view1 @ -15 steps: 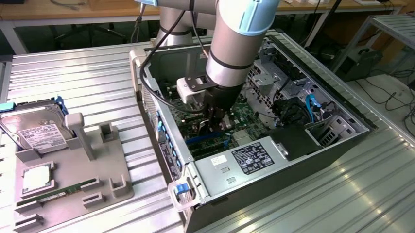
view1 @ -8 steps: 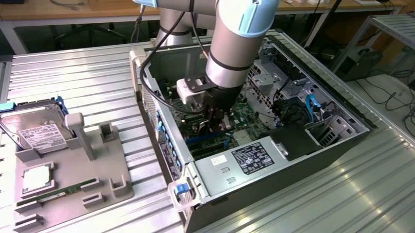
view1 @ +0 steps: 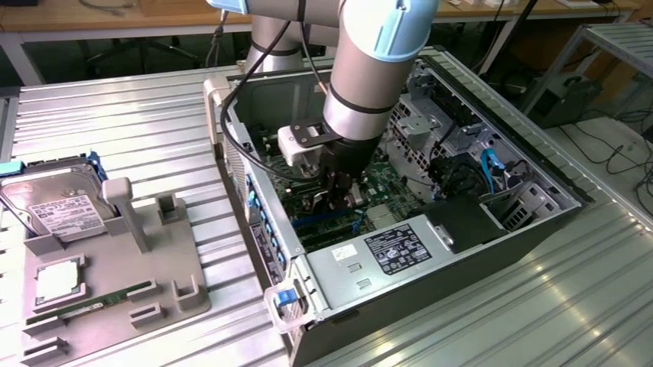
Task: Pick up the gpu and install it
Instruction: 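Insert the gpu into the slot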
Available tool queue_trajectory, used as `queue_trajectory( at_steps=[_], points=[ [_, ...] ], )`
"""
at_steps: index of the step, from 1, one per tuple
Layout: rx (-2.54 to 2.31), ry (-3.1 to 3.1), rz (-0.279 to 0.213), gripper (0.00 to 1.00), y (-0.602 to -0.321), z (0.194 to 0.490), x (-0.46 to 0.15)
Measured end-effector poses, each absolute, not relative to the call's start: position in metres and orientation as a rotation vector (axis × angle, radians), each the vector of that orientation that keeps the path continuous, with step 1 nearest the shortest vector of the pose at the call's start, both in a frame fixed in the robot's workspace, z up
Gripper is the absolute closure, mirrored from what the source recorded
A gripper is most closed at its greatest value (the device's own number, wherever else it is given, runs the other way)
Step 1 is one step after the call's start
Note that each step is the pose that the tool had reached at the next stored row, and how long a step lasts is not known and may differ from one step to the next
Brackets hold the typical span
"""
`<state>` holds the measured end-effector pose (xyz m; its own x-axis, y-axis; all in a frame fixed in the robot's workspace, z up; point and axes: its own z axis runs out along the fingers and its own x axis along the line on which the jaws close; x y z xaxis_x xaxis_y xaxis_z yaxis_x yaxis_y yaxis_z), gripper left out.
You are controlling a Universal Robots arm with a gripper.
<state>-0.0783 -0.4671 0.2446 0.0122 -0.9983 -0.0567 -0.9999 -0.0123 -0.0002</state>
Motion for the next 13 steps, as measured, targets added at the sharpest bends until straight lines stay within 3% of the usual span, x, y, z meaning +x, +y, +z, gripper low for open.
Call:
queue_trajectory(
  at_steps=[13],
  points=[
    [-2.206,2.179,0.062,0.73,-0.4670,0.2425,-0.0772]
  ],
)
